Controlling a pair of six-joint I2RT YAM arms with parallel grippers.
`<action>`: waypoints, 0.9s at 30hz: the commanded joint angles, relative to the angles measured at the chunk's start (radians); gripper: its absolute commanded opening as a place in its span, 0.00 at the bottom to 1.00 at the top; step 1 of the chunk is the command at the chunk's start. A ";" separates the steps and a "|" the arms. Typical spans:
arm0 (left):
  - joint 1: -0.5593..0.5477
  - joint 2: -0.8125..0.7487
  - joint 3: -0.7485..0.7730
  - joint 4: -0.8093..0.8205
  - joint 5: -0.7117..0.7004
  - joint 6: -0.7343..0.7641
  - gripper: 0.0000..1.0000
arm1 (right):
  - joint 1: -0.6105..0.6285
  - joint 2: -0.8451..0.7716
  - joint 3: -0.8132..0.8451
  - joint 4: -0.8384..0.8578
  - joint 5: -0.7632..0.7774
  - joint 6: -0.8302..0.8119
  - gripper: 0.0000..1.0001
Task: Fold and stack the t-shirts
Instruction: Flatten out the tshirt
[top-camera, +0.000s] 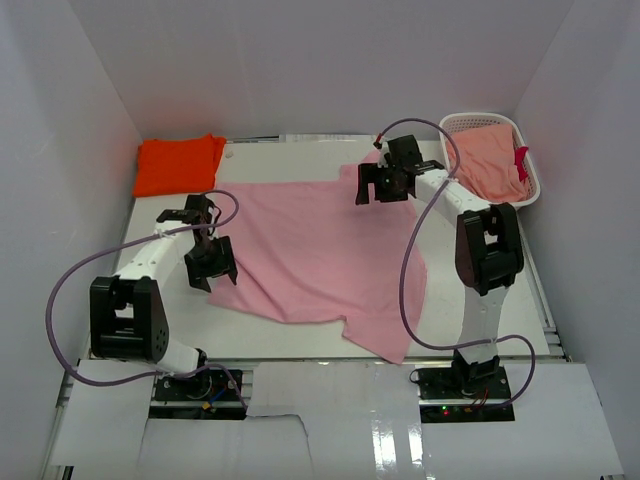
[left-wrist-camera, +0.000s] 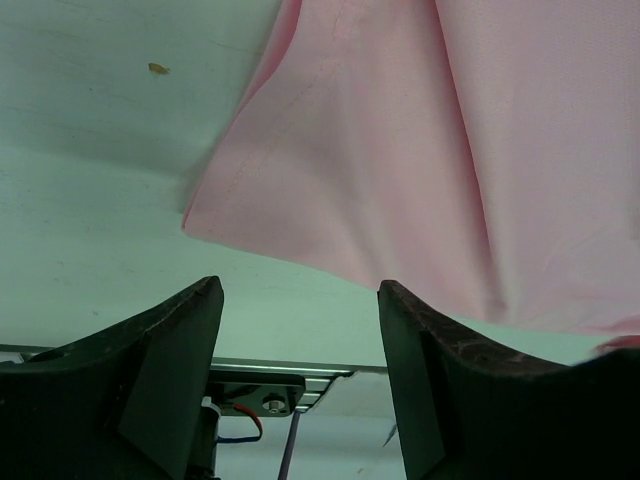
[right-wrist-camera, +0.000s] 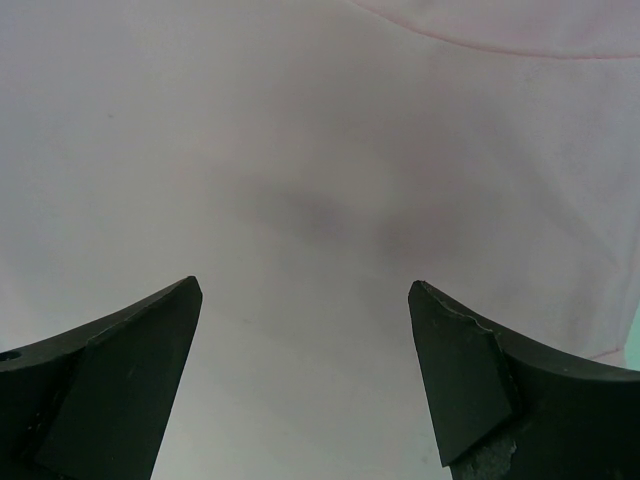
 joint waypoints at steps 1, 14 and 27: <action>0.004 0.000 -0.003 0.011 0.008 0.000 0.75 | 0.002 0.039 0.049 -0.004 -0.027 -0.007 0.91; 0.003 0.080 0.004 0.016 -0.012 0.000 0.74 | 0.002 0.188 0.178 -0.070 0.053 -0.017 0.91; 0.003 0.196 0.014 0.019 -0.034 -0.006 0.72 | 0.000 0.236 0.233 -0.090 0.091 -0.033 0.91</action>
